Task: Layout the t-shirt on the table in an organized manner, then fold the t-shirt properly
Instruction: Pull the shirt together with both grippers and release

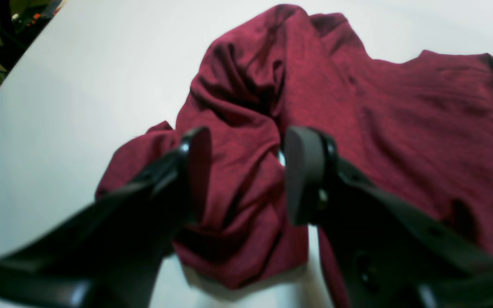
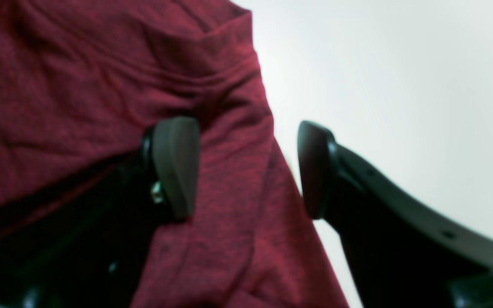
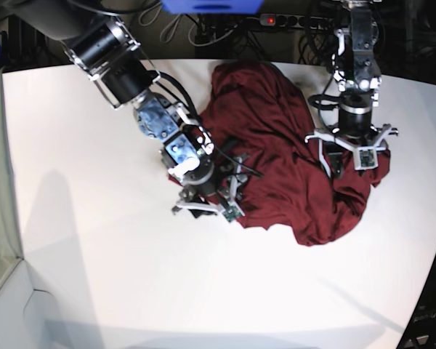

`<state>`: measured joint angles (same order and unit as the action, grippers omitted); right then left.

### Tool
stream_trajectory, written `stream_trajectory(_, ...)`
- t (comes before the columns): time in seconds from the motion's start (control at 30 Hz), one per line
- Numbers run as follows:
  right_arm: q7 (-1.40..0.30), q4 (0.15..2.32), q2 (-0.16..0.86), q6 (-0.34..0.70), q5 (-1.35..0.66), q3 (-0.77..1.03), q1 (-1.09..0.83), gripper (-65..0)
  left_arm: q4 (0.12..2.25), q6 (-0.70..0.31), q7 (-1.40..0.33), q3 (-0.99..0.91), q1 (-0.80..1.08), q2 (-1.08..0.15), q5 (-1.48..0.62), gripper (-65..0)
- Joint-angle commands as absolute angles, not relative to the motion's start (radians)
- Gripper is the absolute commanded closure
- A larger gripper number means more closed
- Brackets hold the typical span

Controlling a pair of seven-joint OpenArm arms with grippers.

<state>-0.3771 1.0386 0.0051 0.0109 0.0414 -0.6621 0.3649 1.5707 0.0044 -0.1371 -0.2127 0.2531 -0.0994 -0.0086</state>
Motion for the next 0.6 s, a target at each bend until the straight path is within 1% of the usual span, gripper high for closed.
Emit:
stream_trajectory(0.0,-0.361,1.053,-0.005,0.007,0.042,-0.661,0.386,-32.5,1.589,0.01,-0.11,-0.214,0.255,-0.104,-0.007,-27.6)
stream_trajectory(0.07,-0.361,1.053,-0.007,0.007,0.042,-0.661,0.386,-26.2,1.59,0.01,-0.108,-0.214,0.257,-0.102,-0.007,-27.6)
stream_trajectory(0.13,-0.361,1.053,-0.007,0.007,0.044,-0.661,0.386,-17.7,1.59,0.01,-0.108,-0.214,0.257,-0.102,-0.007,-27.6)
stream_trajectory(0.23,-0.363,1.053,-0.007,0.007,0.045,-0.661,0.387,-2.2,1.59,0.01,-0.108,-0.214,0.257,-0.102,-0.007,-27.6)
stream_trajectory(0.27,-0.366,1.053,-0.007,0.007,0.045,-0.661,0.387,0.0,1.59,0.01,-0.108,-0.214,0.257,-0.102,-0.007,-27.6)
stream_trajectory(0.43,-0.369,1.075,-0.004,0.007,0.045,-0.656,0.394,0.0,1.601,0.01,-0.108,-0.214,0.257,-0.102,-0.007,-27.6)
stream_trajectory(0.57,-0.371,1.178,0.019,0.005,0.047,-0.63,0.398,0.0,1.656,0.01,-0.108,-0.214,0.257,-0.102,-0.007,-27.6)
